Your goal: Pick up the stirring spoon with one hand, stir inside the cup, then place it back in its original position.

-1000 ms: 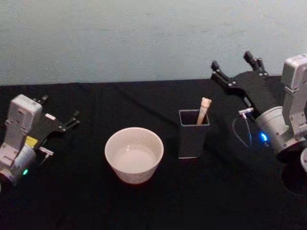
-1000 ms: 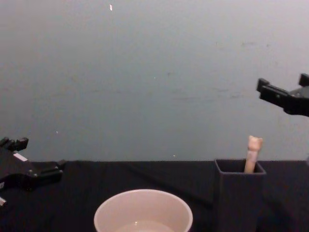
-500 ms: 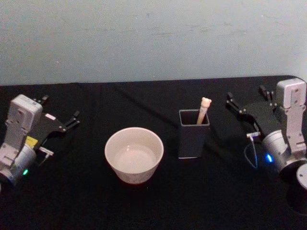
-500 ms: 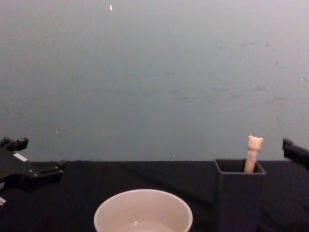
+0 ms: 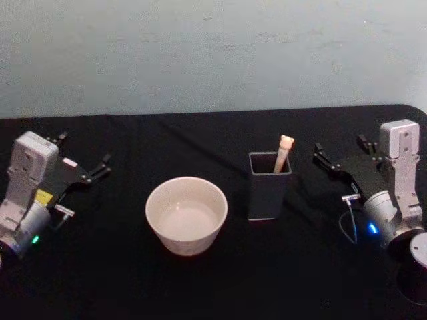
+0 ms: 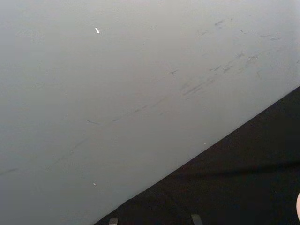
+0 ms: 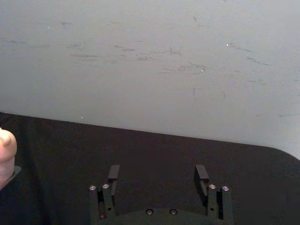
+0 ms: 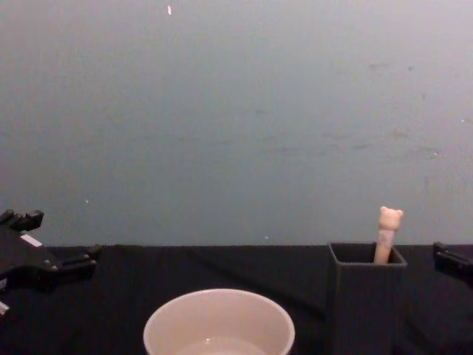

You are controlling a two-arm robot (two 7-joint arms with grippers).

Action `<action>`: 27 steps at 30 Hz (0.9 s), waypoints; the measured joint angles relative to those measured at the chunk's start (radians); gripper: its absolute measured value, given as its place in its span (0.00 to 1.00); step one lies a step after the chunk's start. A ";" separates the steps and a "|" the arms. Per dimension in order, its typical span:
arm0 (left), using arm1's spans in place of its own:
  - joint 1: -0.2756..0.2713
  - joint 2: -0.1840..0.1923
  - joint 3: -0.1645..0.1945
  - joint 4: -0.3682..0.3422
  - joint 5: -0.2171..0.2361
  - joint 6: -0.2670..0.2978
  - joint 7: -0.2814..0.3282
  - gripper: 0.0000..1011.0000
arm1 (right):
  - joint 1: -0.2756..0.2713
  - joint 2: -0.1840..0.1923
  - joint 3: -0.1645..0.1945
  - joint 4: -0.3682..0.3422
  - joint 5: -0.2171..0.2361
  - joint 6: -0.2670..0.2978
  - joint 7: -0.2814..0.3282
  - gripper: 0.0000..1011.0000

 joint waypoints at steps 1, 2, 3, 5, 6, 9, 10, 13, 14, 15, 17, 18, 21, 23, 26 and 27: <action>0.000 0.000 0.000 0.000 0.000 0.000 0.000 0.99 | 0.000 0.000 -0.001 -0.001 0.000 0.000 0.000 0.99; 0.000 0.000 0.000 0.000 0.000 0.000 0.000 0.99 | 0.000 0.000 -0.001 -0.001 0.000 0.000 0.000 0.99; 0.000 0.000 0.000 0.000 0.000 0.000 0.000 0.99 | 0.000 0.001 -0.001 -0.001 0.000 0.000 0.000 0.99; 0.000 0.000 0.000 0.000 0.000 0.000 0.000 0.99 | 0.000 0.001 -0.002 -0.002 0.000 -0.001 -0.001 0.99; 0.000 0.000 0.000 0.000 0.000 0.000 0.000 0.99 | 0.000 0.001 -0.002 -0.003 0.000 -0.001 -0.002 0.99; 0.000 0.000 0.000 0.000 0.000 0.000 0.000 0.99 | -0.001 0.002 -0.002 -0.004 0.000 -0.001 -0.003 0.99; 0.000 0.000 0.000 0.000 0.000 0.000 0.000 0.99 | -0.001 0.002 -0.002 -0.004 0.000 -0.001 -0.003 0.99; 0.000 0.000 0.000 0.000 0.000 0.000 0.000 0.99 | -0.001 0.002 -0.003 -0.005 0.000 -0.002 -0.004 0.99; 0.000 0.000 0.000 0.000 0.000 0.000 0.000 0.99 | -0.001 0.002 -0.003 -0.005 -0.001 -0.002 -0.004 0.99; 0.000 0.000 0.000 0.000 0.000 0.000 0.000 0.99 | -0.001 0.002 -0.003 -0.005 -0.001 -0.002 -0.004 0.99; 0.000 0.000 0.000 0.000 0.000 0.000 0.000 0.99 | -0.001 0.003 -0.003 -0.006 -0.001 -0.002 -0.004 0.99; 0.000 0.000 0.000 0.000 0.000 0.000 0.000 0.99 | -0.001 0.003 -0.004 -0.006 -0.001 -0.002 -0.004 0.99; 0.000 0.000 0.000 0.000 0.000 0.000 0.000 0.99 | -0.001 0.003 -0.004 -0.006 -0.001 -0.002 -0.004 0.99; 0.000 0.000 0.000 0.000 0.000 0.000 0.000 0.99 | -0.001 0.003 -0.004 -0.006 -0.001 -0.003 -0.005 0.99; 0.000 0.000 0.000 0.000 0.000 0.000 0.000 0.99 | -0.001 0.003 -0.004 -0.006 -0.001 -0.003 -0.005 0.99; 0.000 0.000 0.000 0.000 0.000 0.000 0.000 0.99 | -0.001 0.004 -0.004 -0.006 -0.001 -0.003 -0.005 0.99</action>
